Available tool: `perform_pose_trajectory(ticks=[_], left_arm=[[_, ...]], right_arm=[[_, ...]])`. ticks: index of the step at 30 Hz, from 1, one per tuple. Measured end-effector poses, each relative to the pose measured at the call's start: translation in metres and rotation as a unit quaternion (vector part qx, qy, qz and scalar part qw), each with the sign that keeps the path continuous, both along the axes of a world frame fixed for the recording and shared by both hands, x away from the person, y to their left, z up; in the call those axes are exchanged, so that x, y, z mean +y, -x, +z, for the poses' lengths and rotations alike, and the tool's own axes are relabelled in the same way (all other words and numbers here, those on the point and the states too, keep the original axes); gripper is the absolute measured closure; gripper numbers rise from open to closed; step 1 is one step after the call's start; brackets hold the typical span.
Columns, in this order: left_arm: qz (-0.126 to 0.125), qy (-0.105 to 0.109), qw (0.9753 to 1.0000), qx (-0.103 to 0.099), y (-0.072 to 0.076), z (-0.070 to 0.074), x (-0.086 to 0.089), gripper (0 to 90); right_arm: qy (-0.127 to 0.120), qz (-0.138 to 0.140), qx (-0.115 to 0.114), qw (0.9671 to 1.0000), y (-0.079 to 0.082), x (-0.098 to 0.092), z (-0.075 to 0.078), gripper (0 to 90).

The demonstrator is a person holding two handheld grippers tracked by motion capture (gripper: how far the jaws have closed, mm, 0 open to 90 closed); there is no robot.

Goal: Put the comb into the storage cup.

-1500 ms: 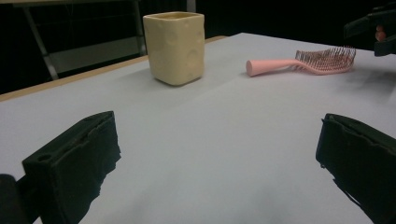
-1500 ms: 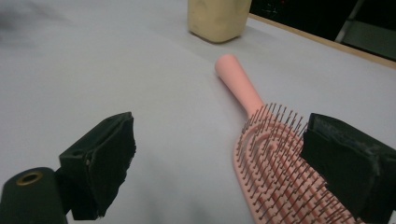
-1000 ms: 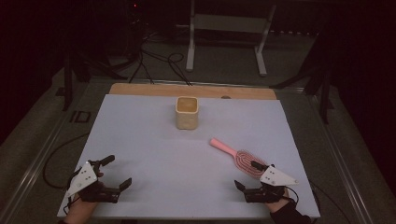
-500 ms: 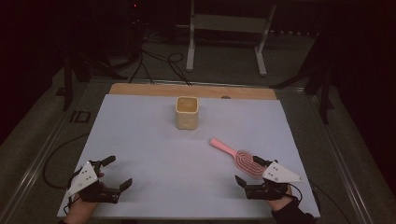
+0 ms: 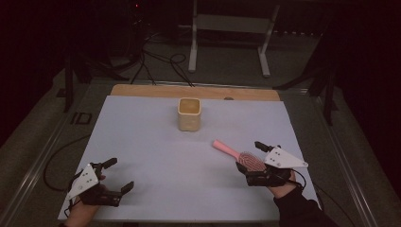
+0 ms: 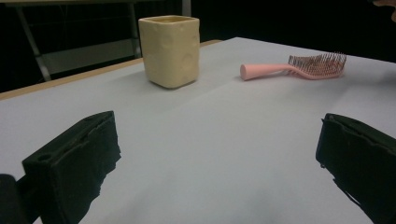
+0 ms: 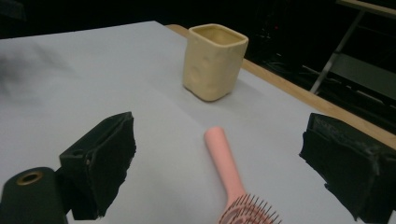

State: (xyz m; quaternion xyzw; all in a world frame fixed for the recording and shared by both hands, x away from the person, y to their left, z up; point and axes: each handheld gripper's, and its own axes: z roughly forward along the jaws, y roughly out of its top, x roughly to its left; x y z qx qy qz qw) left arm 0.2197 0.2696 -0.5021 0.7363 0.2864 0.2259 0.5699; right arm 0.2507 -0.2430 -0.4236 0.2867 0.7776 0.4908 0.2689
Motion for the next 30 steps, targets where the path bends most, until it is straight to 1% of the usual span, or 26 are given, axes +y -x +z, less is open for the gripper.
perform_pose_trajectory(ticks=[1, 2, 3, 6, 7, 9, 10, 12, 13, 21, 28, 29, 30], left_arm=[[0.0, 0.0, 1.0, 0.0, 0.0, 0.0, 0.0, 0.0], [-0.001, 0.0, 1.0, 0.0, 0.0, 0.0, 0.0, 0.0], [-0.001, -0.001, 1.0, 0.001, 0.0, 0.0, 0.0, 0.0], [-0.002, -0.002, 1.0, 0.001, 0.0, 0.0, -0.001, 0.0], [-0.002, -0.002, 1.0, 0.001, 0.0, 0.0, -0.001, 0.0], [-0.002, -0.002, 1.0, 0.001, 0.0, 0.0, -0.001, 0.0], [-0.002, -0.001, 1.0, 0.001, 0.0, 0.0, -0.001, 0.0], [-0.002, -0.002, 1.0, 0.001, 0.0, 0.0, -0.001, 0.0], [-0.002, -0.001, 1.0, 0.001, 0.0, 0.0, -0.001, 0.0], [-0.005, -0.003, 1.0, -0.001, 0.001, 0.001, -0.002, 0.0], [-0.007, -0.002, 1.0, -0.002, 0.001, 0.002, -0.002, 0.0], [-0.007, -0.003, 1.0, -0.002, 0.001, 0.002, -0.002, 0.0], [-0.008, -0.003, 1.0, -0.003, 0.001, 0.002, -0.002, 0.0]], right_arm=[[0.0, 0.0, 0.0, 1.0, 0.0, 0.0, 0.0, 9.5], [-0.001, 0.002, 0.0, 1.0, -0.005, 0.001, 0.003, 9.5], [0.0, -0.001, 0.002, 1.0, -0.006, 0.002, 0.003, 9.5], [0.004, -0.001, 0.002, 1.0, -0.011, 0.003, 0.004, 9.5], [0.008, -0.001, 0.004, 1.0, -0.015, 0.006, 0.005, 9.5], [0.01, -0.002, 0.003, 0.9999, -0.017, 0.007, 0.005, 9.5], [0.013, 0.002, 0.004, 0.9999, -0.021, 0.009, 0.006, 9.5], [0.012, 0.001, 0.006, 0.9999, -0.023, 0.011, 0.006, 9.5], [0.011, 0.004, 0.008, 0.9999, -0.028, 0.014, 0.007, 9.5], [0.01, 0.004, 0.018, 0.9998, -0.046, 0.025, 0.008, 9.5], [0.012, -0.002, 0.034, 0.9993, -0.062, 0.034, 0.003, 9.6], [0.012, -0.003, 0.039, 0.9992, -0.065, 0.035, 0.001, 11.4], [0.006, -0.006, 0.046, 0.9989, -0.066, 0.036, 0.0, 12.6]])
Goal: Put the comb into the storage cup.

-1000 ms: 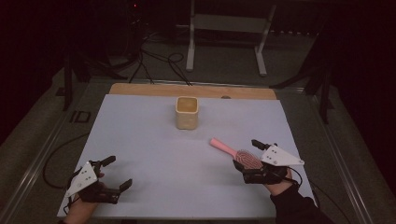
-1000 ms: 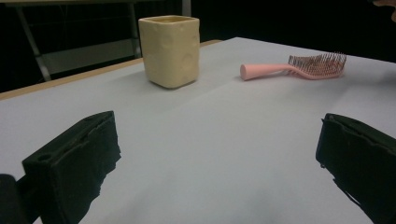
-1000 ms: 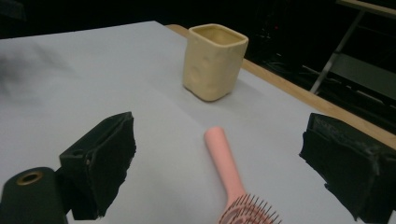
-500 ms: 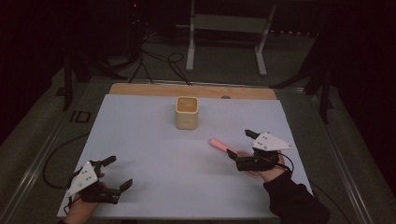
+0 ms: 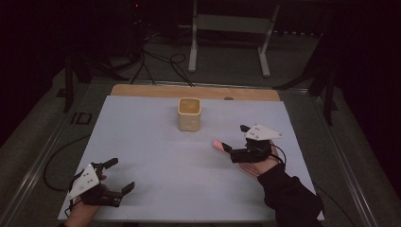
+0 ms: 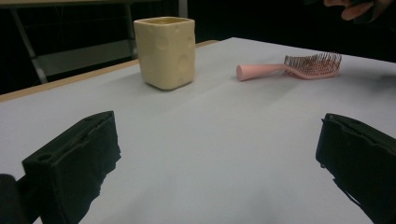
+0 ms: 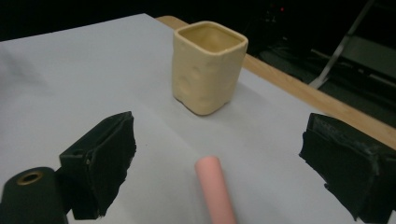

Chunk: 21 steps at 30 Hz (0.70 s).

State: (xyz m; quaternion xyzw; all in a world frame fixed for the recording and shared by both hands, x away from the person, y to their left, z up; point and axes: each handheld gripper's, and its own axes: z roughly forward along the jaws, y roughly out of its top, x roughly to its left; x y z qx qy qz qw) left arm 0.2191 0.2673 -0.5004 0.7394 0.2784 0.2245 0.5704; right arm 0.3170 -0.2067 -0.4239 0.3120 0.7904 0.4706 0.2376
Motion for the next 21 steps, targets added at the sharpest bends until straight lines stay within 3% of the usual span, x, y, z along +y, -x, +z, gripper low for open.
perform_pose_trajectory(ticks=[7, 21], left_arm=[[-0.001, 0.0, 1.0, 0.0, 0.0, 0.0, 0.0, 0.0], [-0.004, 0.0, 1.0, 0.001, 0.0, 0.0, -0.001, 0.0]], right_arm=[[0.003, -0.015, 0.024, 0.9996, -0.016, 0.006, -0.011, 17.1], [0.065, -0.045, 0.062, 0.995, -0.037, 0.021, -0.035, 54.0]])
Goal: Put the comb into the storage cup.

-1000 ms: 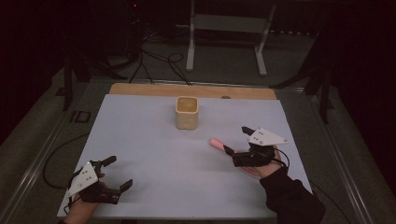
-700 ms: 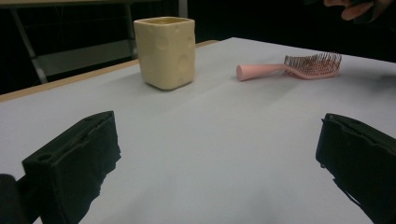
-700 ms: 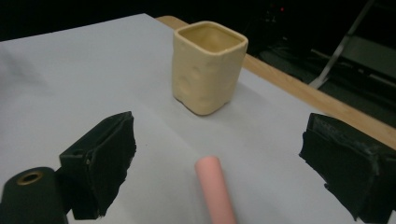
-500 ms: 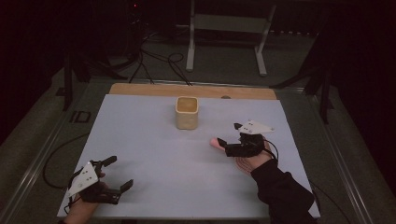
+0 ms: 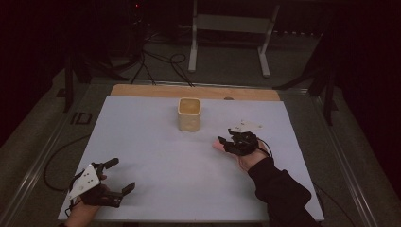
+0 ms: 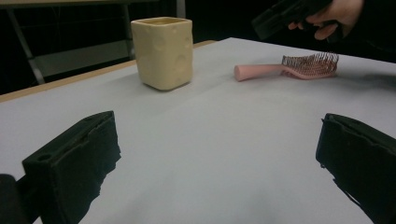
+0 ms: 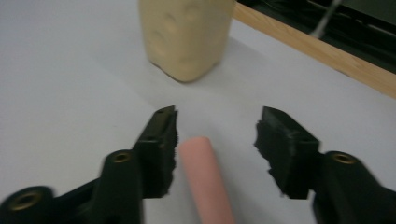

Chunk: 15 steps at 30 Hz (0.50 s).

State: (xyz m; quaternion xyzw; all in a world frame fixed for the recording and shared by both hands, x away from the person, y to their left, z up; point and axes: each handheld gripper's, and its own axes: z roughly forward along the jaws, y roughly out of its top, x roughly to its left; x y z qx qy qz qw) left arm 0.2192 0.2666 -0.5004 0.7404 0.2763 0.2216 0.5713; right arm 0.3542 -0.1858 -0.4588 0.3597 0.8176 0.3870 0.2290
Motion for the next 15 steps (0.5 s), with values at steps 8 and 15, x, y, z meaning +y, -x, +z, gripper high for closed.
perform_pose_trajectory(ticks=[8, 15], left_arm=[[-0.001, 0.001, 1.0, 0.002, 0.0, 0.0, 0.0, 0.0], [-0.002, 0.001, 1.0, 0.003, 0.0, -0.001, 0.0, 0.0]], right_arm=[[0.025, -0.026, 0.038, 0.9986, -0.011, 0.003, -0.009, 81.9], [0.05, -0.037, 0.073, 0.9954, -0.023, 0.007, -0.021, 90.0]])
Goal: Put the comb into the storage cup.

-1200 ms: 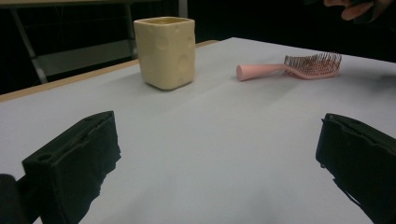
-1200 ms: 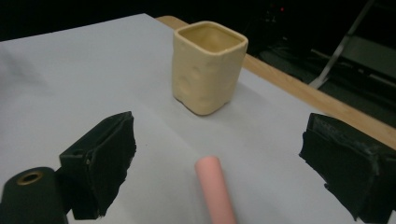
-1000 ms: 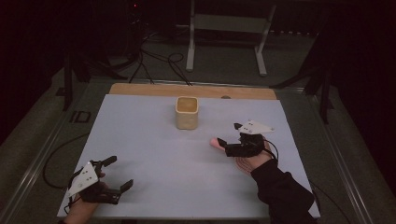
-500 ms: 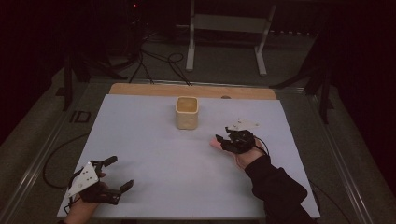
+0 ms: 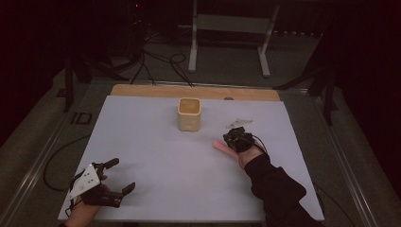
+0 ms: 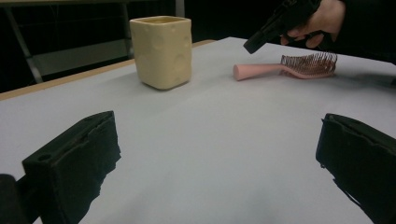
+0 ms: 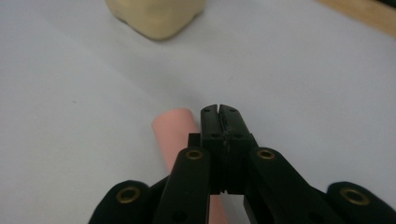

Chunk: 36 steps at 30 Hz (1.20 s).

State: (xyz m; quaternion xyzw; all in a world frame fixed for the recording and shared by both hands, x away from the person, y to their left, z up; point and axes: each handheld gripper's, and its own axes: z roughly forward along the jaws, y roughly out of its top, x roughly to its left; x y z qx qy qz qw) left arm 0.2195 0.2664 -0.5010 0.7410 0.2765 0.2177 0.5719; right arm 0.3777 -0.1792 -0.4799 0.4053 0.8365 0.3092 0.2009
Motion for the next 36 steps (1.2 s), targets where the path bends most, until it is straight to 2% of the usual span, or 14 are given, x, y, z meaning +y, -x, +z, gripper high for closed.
perform_pose_trajectory(ticks=[5, 10, 12, 18, 36], left_arm=[[-0.001, -0.001, 1.0, 0.001, 0.0, 0.0, -0.001, 0.0], [-0.001, 0.0, 1.0, 0.002, 0.0, -0.001, -0.001, 0.0], [-0.002, 0.0, 1.0, 0.002, 0.0, 0.0, -0.001, 0.0], [-0.001, 0.001, 1.0, 0.002, 0.0, -0.001, -0.001, 0.0], [-0.001, 0.002, 1.0, 0.003, -0.001, -0.001, 0.0, 0.0]], right_arm=[[0.016, -0.009, 0.03, 0.9994, -0.01, 0.005, -0.008, 90.0], [0.033, -0.01, 0.048, 0.9982, -0.015, 0.01, -0.014, 90.0], [0.041, -0.012, 0.049, 0.9979, -0.015, 0.011, -0.015, 90.0], [0.036, -0.012, 0.054, 0.9978, -0.015, 0.01, -0.015, 90.0], [0.028, 0.045, 0.077, 0.9956, 0.011, 0.027, -0.019, 90.0]])
